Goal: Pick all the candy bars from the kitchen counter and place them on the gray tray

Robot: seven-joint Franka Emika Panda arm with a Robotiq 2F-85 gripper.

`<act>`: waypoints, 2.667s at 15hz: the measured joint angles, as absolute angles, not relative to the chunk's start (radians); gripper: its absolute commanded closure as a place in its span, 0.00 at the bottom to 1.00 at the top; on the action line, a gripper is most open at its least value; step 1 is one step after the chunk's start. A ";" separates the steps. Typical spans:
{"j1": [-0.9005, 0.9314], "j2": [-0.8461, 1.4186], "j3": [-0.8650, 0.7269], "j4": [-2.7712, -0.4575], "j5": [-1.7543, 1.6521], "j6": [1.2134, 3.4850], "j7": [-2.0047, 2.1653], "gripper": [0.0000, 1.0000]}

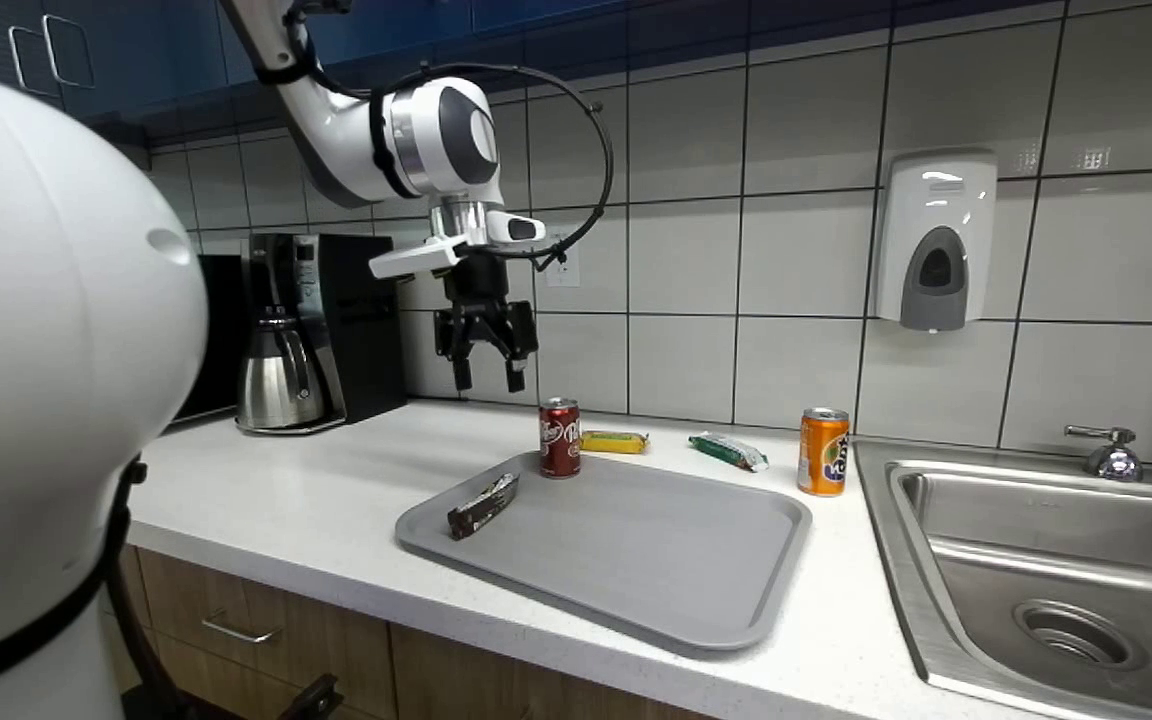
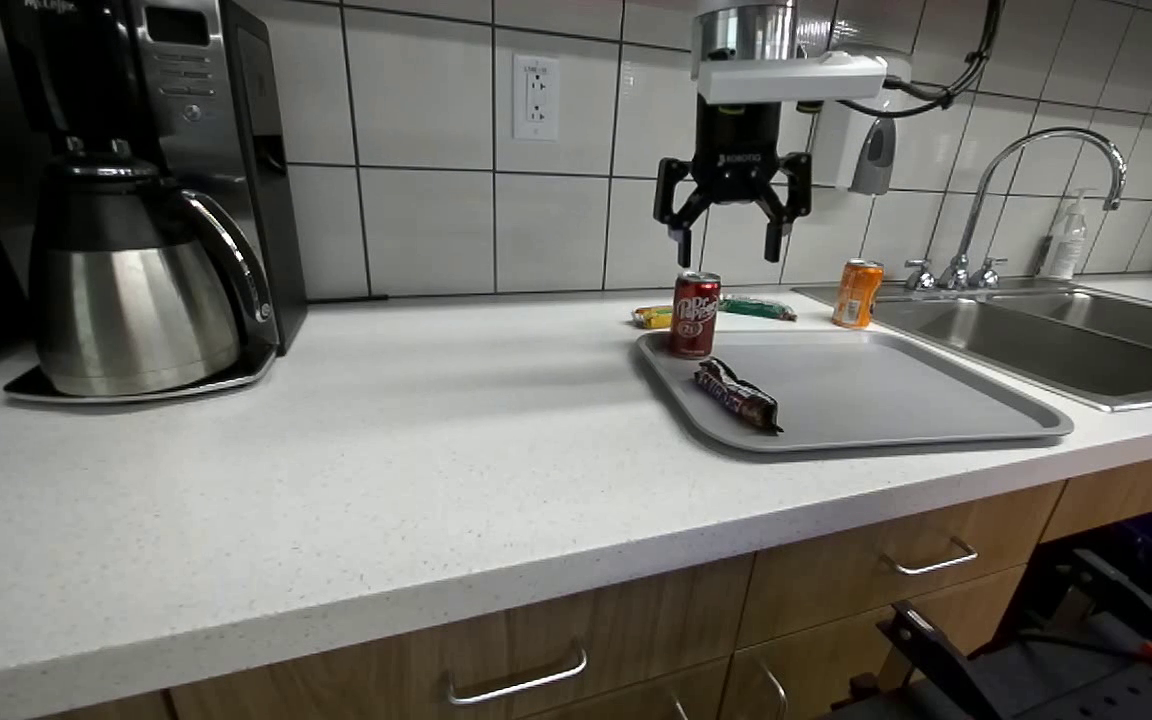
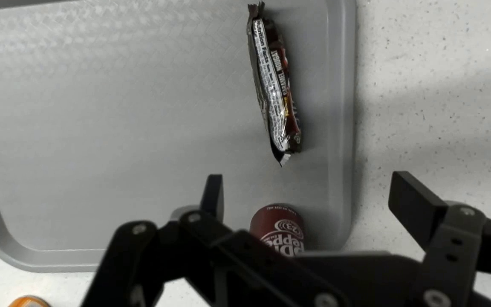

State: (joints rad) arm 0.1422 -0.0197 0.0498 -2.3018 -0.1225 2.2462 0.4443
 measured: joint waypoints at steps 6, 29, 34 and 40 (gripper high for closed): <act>0.112 -0.016 0.049 -2.225 -0.099 2.222 0.471 0.00; 0.084 0.300 -0.036 -1.904 -0.094 2.222 0.776 0.00; 0.084 0.384 -0.042 -1.823 -0.068 2.222 0.838 0.00; 0.089 0.483 -0.049 -1.727 -0.059 2.222 0.889 0.00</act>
